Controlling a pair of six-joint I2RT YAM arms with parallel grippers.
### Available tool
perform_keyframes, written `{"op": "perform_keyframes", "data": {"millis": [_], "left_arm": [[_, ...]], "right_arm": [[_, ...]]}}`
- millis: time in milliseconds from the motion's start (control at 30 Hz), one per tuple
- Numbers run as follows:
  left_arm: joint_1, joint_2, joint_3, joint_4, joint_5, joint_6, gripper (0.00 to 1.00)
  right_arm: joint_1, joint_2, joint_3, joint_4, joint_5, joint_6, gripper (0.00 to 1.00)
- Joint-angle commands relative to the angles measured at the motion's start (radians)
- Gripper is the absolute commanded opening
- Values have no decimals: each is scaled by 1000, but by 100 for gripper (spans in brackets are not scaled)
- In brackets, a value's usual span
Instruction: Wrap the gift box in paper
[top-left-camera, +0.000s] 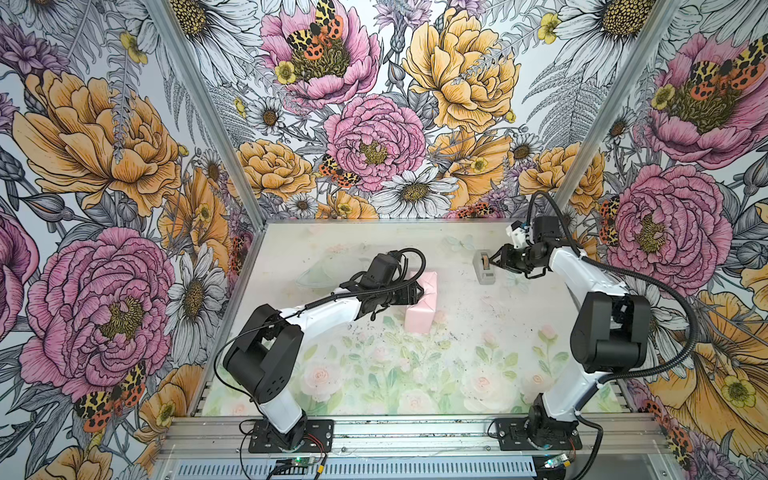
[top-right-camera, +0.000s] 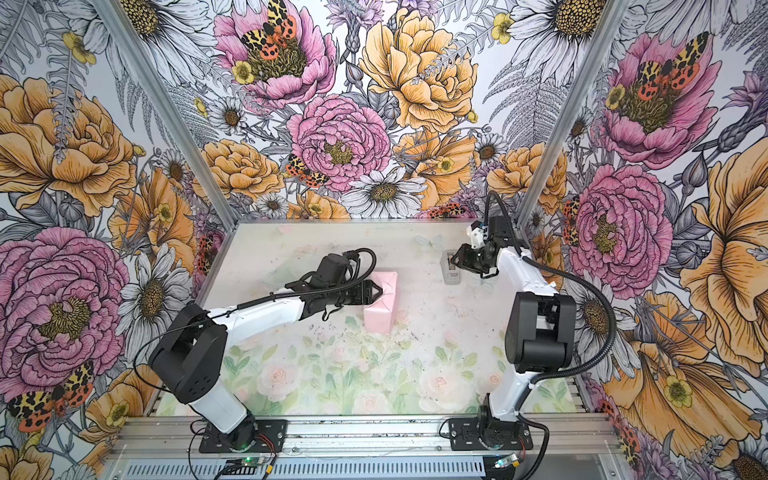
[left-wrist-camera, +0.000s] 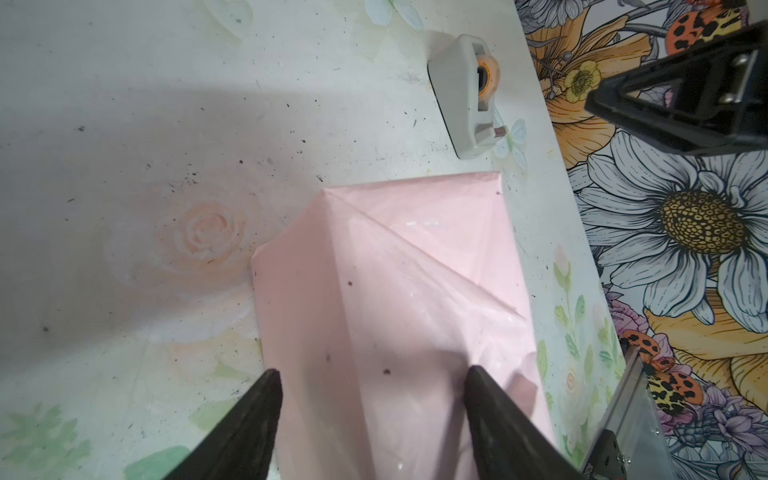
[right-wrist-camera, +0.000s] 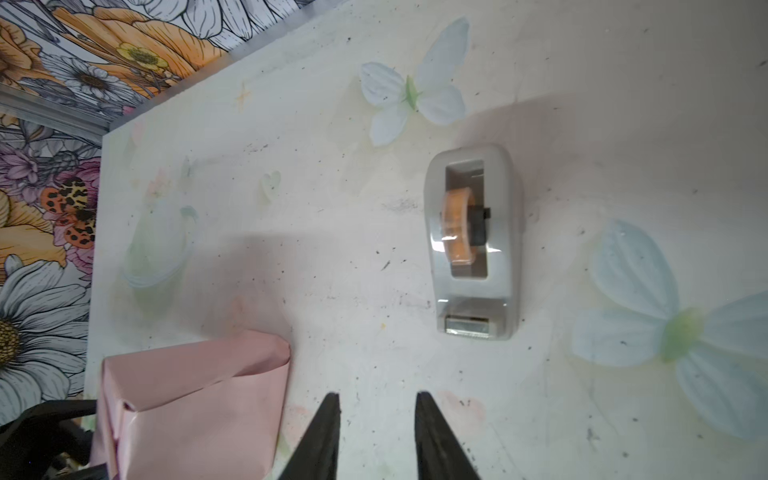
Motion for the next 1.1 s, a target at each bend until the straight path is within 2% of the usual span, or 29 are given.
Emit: {"op": "perform_keyframes", "data": {"millis": [0, 133, 400, 767, 1067], "left_arm": [[-7, 50, -41, -169, -96, 27, 70], [-5, 52, -40, -173, -99, 30, 70], [-4, 63, -42, -181, -93, 19, 70], [-5, 64, -26, -184, -102, 23, 70], [-6, 65, -19, -189, -111, 29, 70]], "right_arm": [[-29, 69, 79, -40, 30, -126, 32], [-54, 159, 141, -70, 12, -184, 32], [-62, 305, 231, -143, -106, -258, 31], [-64, 436, 321, -196, -185, -304, 31], [-69, 506, 369, -291, -264, -361, 26]]}}
